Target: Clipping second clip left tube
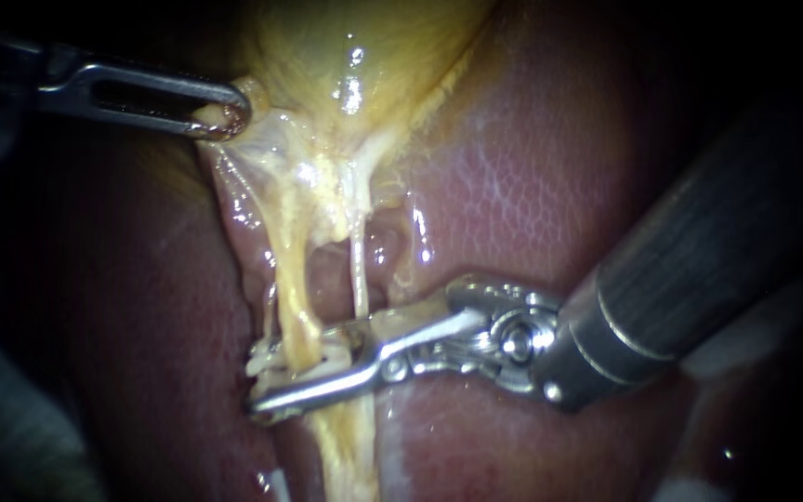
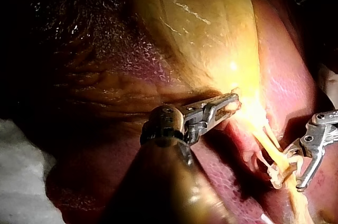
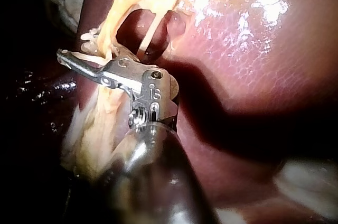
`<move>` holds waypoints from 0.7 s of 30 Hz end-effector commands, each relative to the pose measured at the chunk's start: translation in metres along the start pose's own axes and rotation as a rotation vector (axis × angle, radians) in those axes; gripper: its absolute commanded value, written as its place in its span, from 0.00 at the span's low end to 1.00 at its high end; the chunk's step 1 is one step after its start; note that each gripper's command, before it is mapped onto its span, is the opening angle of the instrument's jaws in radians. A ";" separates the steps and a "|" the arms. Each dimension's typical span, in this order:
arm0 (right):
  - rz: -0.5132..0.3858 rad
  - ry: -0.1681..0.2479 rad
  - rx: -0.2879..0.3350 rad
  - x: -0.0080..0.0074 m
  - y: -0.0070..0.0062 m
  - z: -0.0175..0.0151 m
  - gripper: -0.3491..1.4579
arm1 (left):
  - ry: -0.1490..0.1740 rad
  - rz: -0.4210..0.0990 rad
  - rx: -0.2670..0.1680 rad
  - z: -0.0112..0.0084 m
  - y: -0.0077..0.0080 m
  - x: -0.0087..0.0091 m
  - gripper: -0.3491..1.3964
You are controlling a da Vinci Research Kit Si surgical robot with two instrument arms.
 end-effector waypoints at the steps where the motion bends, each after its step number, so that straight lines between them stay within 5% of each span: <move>1: -0.004 -0.001 -0.001 -0.0001 0.0001 -0.0001 0.44 | 0.000 0.000 0.000 0.0000 0.0000 0.0000 0.00; 8: -0.027 -0.018 -0.009 0.0001 0.0011 -0.0009 0.44 | 0.000 0.000 0.000 0.0000 0.0000 0.0000 0.00; 14: -0.046 -0.040 -0.107 0.0002 0.0035 -0.0024 0.44 | 0.000 0.000 0.000 0.0000 0.0000 0.0000 0.00; 21: -0.051 -0.061 -0.144 -0.0005 0.0045 -0.0035 0.44 | 0.000 0.000 0.000 0.0000 0.0000 0.0000 0.00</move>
